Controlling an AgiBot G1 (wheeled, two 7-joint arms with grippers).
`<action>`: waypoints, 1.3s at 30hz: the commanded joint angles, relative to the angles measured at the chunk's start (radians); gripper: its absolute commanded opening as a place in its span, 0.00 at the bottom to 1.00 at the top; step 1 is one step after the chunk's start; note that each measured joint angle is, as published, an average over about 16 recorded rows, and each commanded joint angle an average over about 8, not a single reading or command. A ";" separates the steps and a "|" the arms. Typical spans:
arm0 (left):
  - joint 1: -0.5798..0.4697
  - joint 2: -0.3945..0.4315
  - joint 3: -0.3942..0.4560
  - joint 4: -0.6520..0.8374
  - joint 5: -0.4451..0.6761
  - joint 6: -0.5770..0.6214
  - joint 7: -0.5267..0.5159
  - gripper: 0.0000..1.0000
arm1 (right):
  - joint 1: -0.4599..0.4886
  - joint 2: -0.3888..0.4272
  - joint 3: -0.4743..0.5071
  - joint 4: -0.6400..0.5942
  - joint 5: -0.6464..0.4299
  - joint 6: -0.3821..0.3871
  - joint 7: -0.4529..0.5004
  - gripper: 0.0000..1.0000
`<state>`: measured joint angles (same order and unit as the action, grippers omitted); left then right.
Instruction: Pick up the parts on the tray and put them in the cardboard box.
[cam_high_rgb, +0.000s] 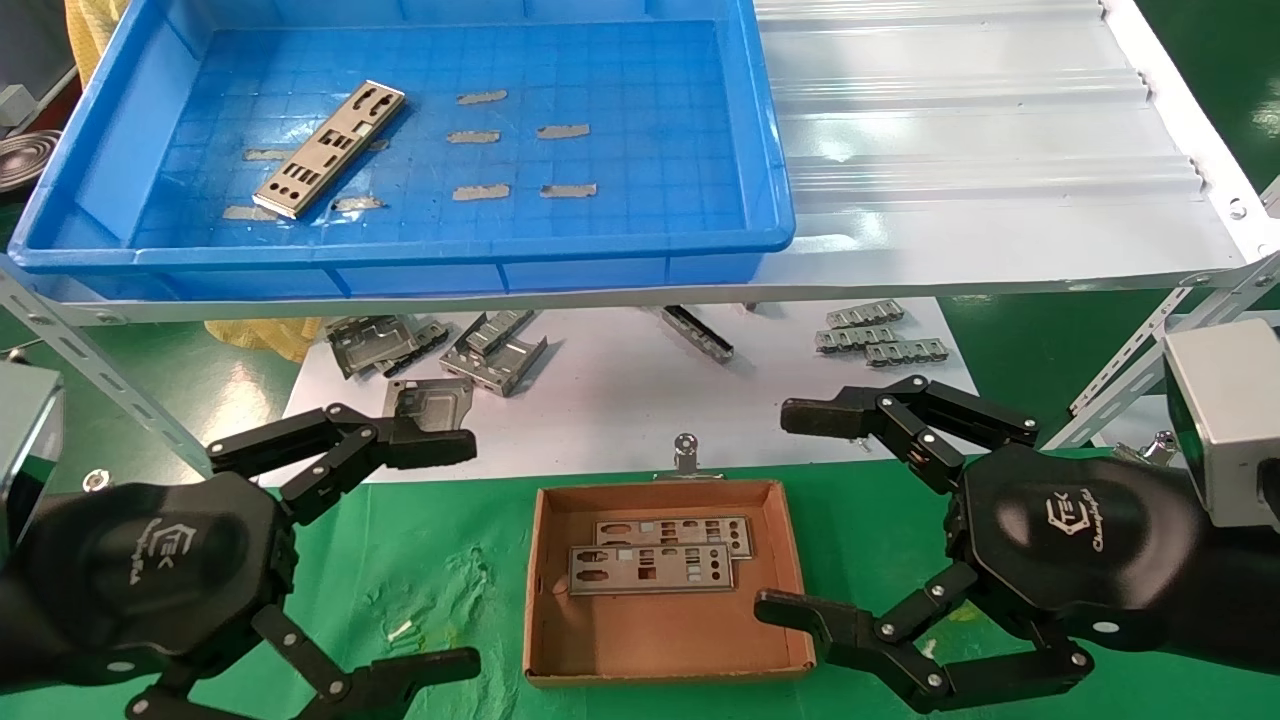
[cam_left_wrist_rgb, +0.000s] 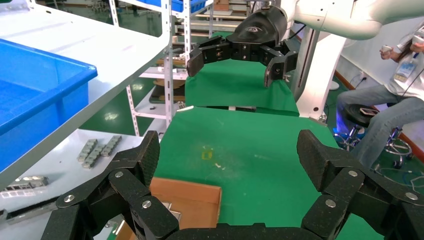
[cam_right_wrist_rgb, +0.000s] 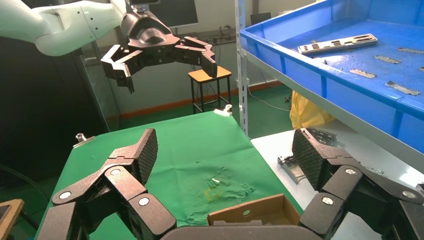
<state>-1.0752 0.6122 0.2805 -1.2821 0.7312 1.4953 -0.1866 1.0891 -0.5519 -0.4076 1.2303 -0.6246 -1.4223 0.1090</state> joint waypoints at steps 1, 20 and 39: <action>0.000 0.000 0.000 0.000 0.000 0.000 0.000 1.00 | 0.000 0.000 0.000 0.000 0.000 0.000 0.000 1.00; 0.000 0.000 0.000 0.000 0.000 0.000 0.000 1.00 | 0.000 0.000 0.000 0.000 0.000 0.000 0.000 0.00; 0.000 0.000 0.000 0.000 0.000 0.000 0.000 1.00 | 0.000 0.000 0.000 0.000 0.000 0.000 0.000 0.00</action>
<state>-1.0752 0.6122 0.2805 -1.2821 0.7312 1.4952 -0.1866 1.0891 -0.5519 -0.4076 1.2303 -0.6246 -1.4223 0.1090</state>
